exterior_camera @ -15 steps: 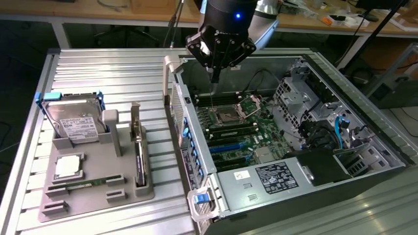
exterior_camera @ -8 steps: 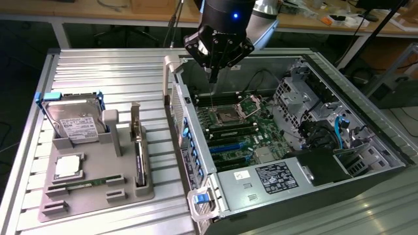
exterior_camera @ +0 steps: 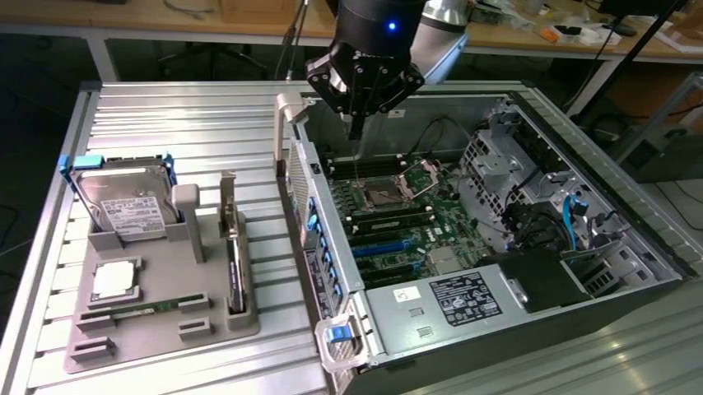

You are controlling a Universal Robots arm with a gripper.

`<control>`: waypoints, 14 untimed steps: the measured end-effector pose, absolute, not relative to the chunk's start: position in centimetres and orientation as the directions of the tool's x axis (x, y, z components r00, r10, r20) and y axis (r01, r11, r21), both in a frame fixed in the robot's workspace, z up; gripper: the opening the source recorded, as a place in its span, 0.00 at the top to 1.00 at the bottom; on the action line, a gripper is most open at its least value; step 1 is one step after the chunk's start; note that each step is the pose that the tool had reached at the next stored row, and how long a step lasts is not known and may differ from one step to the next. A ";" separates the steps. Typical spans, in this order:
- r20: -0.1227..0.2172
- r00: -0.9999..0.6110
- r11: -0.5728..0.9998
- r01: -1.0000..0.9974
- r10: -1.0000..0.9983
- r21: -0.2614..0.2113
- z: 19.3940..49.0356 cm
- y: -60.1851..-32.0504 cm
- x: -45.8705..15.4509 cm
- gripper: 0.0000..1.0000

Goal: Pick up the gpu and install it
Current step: 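Reach for the gpu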

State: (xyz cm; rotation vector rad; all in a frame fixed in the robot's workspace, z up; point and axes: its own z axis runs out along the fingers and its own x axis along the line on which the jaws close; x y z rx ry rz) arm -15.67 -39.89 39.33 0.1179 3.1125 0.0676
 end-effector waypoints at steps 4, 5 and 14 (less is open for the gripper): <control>-0.024 -0.997 0.996 0.075 0.076 0.044 39.3 -39.9 -15.9 0.89; -0.025 -0.997 0.996 0.075 0.076 0.044 39.3 -39.9 -15.9 0.89; -0.024 -0.997 0.996 0.075 0.076 0.044 39.3 -39.9 -16.4 0.89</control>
